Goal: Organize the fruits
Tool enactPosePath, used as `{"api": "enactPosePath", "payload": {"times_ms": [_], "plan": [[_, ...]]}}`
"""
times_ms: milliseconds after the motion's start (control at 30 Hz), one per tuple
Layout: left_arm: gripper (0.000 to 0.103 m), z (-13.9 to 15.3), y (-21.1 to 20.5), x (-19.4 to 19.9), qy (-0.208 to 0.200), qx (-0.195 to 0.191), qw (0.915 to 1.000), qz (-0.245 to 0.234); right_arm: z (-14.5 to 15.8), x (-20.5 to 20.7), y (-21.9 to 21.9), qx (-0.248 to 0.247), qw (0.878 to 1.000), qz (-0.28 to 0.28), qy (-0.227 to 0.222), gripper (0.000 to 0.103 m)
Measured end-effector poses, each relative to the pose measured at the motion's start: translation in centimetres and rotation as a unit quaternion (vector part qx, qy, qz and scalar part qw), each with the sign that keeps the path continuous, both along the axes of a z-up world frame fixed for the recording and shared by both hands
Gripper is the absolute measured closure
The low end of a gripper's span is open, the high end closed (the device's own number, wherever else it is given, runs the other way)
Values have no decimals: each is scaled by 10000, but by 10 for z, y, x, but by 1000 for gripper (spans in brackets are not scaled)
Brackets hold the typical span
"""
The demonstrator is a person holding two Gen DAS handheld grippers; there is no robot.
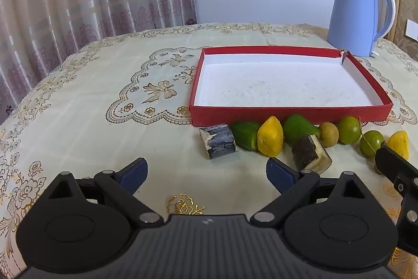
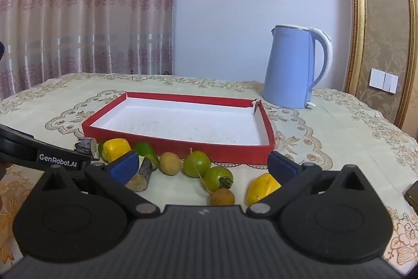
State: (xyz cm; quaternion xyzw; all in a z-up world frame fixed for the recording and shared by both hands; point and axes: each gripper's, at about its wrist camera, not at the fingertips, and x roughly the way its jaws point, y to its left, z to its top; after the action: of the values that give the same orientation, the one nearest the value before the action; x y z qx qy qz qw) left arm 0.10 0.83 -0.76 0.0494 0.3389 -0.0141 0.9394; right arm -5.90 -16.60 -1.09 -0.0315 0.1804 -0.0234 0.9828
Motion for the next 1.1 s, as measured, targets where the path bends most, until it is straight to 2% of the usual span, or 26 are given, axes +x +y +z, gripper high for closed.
{"api": "enactPosePath", "payload": {"times_ms": [300,1100], "plan": [[5,-1,-1,0,-32,20,10000,-29,-1,0,-5,149,9998,60,73,0],[5,-1,0,5,60,53,10000,-8,1,-4,-6,-35,10000,-65,13,0]]}}
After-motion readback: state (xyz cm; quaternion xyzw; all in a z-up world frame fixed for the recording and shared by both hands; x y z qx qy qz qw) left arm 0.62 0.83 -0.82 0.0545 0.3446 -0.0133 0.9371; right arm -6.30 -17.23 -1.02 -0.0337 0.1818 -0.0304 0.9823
